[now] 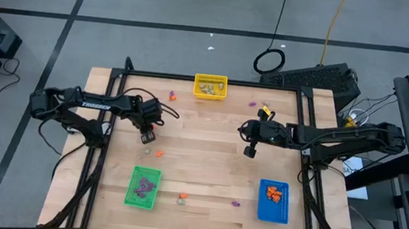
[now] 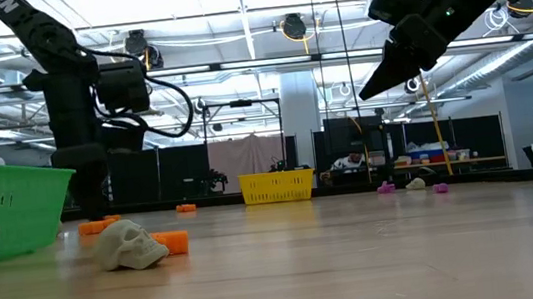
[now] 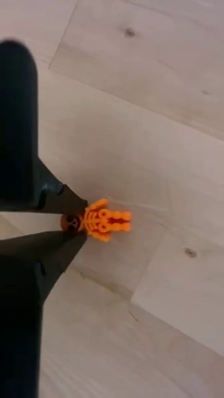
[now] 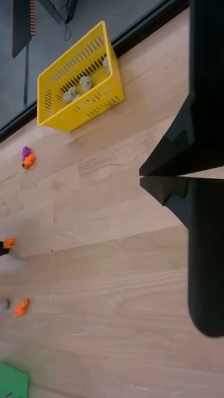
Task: Sort Halloween decoration
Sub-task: Put the orange skeleton toy into the blue bin
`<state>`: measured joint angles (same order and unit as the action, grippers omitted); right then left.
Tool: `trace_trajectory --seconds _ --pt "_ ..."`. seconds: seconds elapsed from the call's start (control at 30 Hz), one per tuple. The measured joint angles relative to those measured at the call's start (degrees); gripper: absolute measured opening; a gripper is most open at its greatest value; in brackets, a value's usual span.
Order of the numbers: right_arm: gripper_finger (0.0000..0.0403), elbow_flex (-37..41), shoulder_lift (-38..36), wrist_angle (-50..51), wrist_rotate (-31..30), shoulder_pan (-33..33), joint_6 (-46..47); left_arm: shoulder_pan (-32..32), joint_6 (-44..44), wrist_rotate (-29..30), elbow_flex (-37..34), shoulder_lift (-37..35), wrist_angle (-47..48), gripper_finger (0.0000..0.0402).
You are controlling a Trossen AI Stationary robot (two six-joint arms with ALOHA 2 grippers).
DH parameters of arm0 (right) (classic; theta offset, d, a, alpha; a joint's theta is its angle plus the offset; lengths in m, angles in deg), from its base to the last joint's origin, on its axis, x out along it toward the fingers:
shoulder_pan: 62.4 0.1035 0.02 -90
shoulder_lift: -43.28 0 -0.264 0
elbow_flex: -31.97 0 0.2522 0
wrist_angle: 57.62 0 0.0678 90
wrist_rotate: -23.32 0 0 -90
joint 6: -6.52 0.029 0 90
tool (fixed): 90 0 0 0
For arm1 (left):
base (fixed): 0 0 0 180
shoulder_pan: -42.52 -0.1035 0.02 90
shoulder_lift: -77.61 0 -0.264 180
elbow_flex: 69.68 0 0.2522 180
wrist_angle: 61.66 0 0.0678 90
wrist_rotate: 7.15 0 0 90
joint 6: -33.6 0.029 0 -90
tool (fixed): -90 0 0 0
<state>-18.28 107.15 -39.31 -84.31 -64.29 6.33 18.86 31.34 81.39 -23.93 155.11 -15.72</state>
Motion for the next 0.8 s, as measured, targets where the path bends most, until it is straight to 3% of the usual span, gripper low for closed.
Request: trace_trajectory --seconds 0.1,0.43,0.6,0.8 --pt "0.0000 0.00 0.00 0.00 -0.01 0.00 0.00 0.00 0.06 0.00 -0.05 0.00 -0.72 0.0011" --pt "0.0000 0.00 0.00 0.00 0.00 0.87 2.49 2.83 -0.94 -0.49 -0.40 -0.39 -7.02 0.0011" --pt "0.0000 -0.05 0.64 -1.40 -0.10 2.65 5.10 4.66 -4.78 -5.57 -3.47 -0.29 -25.68 0.0011" --pt "0.0000 -0.09 6.20 -11.84 -0.19 4.71 5.59 8.58 -9.44 -5.78 -9.99 -0.38 -52.71 0.0011"
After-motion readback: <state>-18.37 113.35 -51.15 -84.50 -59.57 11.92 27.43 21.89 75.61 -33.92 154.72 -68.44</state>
